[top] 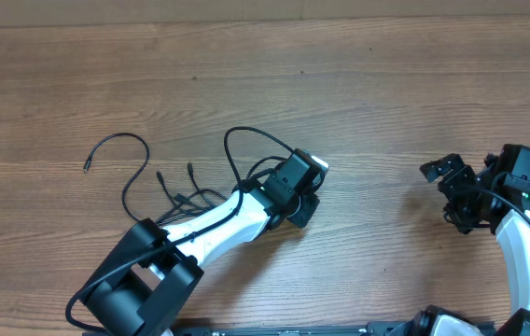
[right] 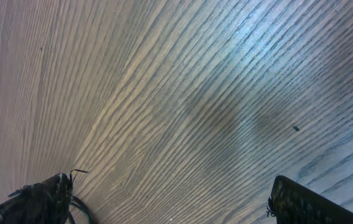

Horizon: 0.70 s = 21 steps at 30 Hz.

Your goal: Untangle cables

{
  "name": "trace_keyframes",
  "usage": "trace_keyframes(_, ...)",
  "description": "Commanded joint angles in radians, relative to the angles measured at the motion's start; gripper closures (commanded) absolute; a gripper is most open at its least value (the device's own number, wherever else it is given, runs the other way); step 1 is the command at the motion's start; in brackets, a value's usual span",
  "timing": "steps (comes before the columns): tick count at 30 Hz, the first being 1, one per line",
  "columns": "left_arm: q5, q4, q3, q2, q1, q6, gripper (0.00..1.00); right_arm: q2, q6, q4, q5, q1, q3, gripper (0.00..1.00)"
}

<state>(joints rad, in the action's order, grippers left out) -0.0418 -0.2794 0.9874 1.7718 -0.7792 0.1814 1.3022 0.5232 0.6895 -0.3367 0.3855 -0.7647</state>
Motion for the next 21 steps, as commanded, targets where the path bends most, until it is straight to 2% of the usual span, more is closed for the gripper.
trace_keyframes(1, -0.009, 0.006, 0.005, 0.005, -0.002, -0.001, 0.83, 0.003, -0.005, -0.007, -0.005, 0.002, -0.009, 0.0)
trace_keyframes(2, -0.009, 0.007, 0.005, 0.005, -0.002, -0.001, 0.89, 0.003, -0.005, -0.007, -0.005, 0.002, -0.009, 0.0)
trace_keyframes(5, -0.007, 0.009, 0.005, 0.005, -0.002, -0.002, 0.95, 0.003, -0.005, -0.006, -0.005, 0.002, -0.009, 0.0)
trace_keyframes(10, -0.01, 0.023, 0.005, 0.005, -0.001, 0.002, 0.96, 0.003, -0.005, -0.006, -0.005, 0.002, -0.009, 0.0)
trace_keyframes(14, -0.011, 0.019, 0.023, -0.021, 0.009, 0.09, 0.96, 0.003, -0.01, -0.006, -0.005, 0.002, -0.009, 0.0)
trace_keyframes(17, -0.026, 0.0, 0.073, -0.087, 0.036, 0.16, 0.96, 0.003, -0.034, -0.002, 0.003, 0.002, -0.009, 0.0)
trace_keyframes(21, -0.117, -0.068, 0.191, -0.24, 0.09, 0.168, 0.96, 0.003, -0.051, -0.001, 0.021, 0.002, -0.009, 0.0)
